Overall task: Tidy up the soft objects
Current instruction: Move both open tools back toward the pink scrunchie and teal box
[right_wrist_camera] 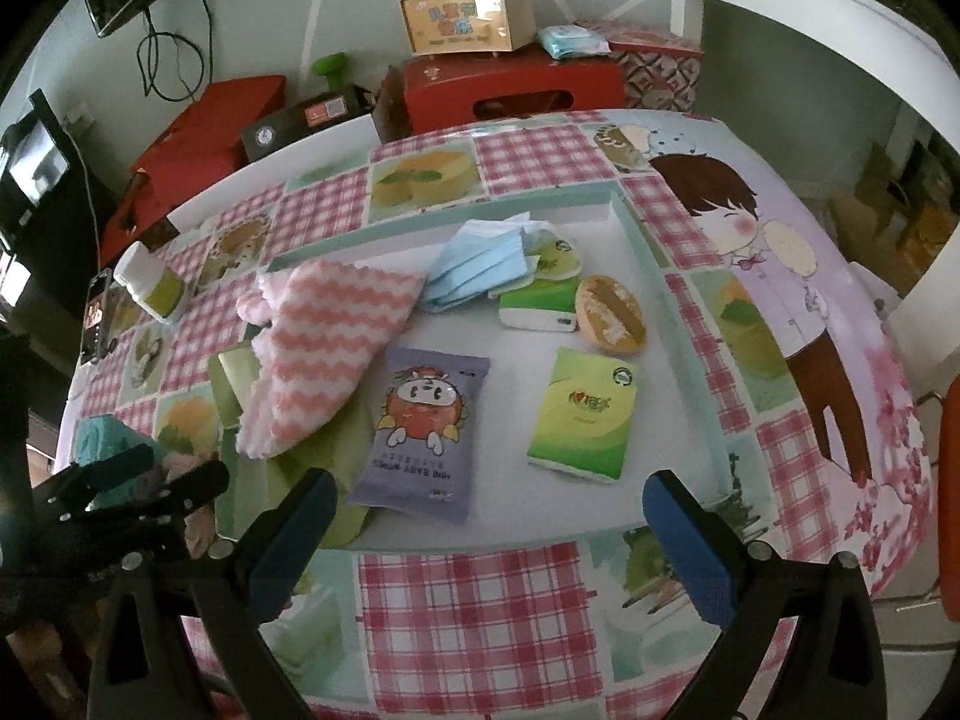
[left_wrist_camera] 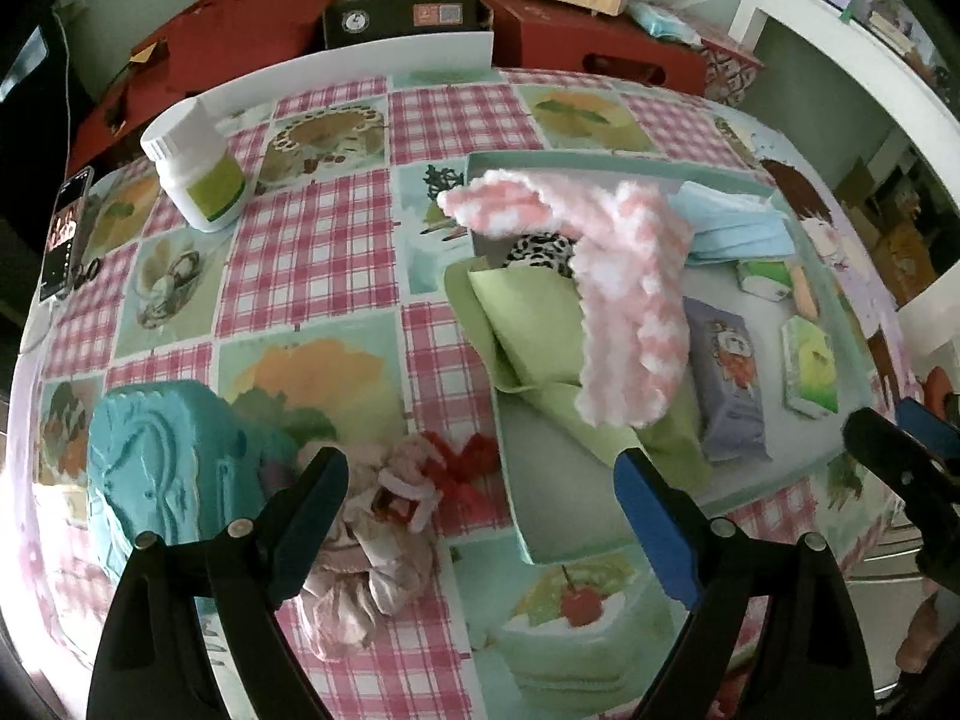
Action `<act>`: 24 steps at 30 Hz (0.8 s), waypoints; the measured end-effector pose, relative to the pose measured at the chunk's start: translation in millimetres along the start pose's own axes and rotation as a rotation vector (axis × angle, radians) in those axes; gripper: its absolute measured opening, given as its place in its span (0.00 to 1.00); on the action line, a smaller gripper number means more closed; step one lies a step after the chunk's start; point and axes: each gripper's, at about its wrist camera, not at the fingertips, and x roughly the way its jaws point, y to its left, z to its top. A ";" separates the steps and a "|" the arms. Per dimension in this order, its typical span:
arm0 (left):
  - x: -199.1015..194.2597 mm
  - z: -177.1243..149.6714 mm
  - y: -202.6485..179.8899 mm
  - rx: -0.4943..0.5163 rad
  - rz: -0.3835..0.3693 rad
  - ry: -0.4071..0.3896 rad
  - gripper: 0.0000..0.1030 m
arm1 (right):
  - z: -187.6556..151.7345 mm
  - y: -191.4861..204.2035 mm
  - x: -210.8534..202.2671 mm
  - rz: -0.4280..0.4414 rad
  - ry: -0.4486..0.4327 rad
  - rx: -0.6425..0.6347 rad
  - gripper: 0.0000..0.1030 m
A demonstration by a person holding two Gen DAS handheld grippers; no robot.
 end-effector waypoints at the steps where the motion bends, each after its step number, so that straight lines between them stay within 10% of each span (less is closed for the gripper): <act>1: -3.8 -2.4 -1.1 0.002 -0.001 -0.010 0.88 | 0.2 1.6 -0.9 0.002 -0.004 -0.004 1.00; 24: -55.1 -66.3 48.1 -0.136 -0.030 -0.072 0.88 | -26.2 79.6 -8.0 0.134 0.001 -0.188 1.00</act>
